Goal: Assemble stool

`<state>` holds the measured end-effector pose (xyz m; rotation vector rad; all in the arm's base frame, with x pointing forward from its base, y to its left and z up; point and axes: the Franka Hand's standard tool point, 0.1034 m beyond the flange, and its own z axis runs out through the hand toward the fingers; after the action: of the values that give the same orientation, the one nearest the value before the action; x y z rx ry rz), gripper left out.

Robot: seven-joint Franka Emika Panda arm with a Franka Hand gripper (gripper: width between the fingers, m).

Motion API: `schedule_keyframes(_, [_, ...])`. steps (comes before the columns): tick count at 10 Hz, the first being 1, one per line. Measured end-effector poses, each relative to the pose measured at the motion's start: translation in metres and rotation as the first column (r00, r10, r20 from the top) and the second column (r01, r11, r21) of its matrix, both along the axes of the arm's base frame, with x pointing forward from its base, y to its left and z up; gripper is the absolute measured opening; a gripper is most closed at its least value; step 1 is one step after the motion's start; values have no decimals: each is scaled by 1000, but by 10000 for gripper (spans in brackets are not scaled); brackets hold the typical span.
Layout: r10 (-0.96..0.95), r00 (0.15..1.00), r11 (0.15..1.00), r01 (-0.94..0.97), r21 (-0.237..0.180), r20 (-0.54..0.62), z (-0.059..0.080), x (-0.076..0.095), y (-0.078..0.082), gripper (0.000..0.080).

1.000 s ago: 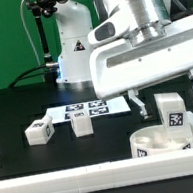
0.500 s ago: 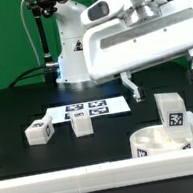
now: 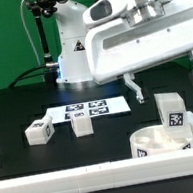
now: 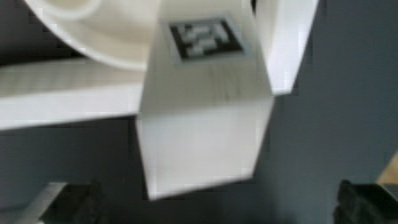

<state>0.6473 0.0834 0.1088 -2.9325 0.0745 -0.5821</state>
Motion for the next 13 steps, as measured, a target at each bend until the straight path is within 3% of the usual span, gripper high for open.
schedule_keyframes(4, [77, 968, 997, -73, 24, -239, 5, 0, 0, 649])
schedule_keyframes(6, [88, 950, 996, -80, 38, -298, 6, 0, 0, 649])
schedule_keyframes(8, [125, 951, 992, -122, 29, -284, 5, 1, 0, 649])
schedule_keyframes(9, [156, 954, 987, -157, 15, -257, 3, 2, 1, 649])
schedule_keyframes(11, [371, 904, 919, -390, -57, -214, -3, 0, 0, 649])
schedule_keyframes(12, [512, 833, 835, -540, -108, -209, -6, -2, 0, 649])
schedule_keyframes(13, [611, 760, 754, -644, -128, -222, -9, -2, -1, 649])
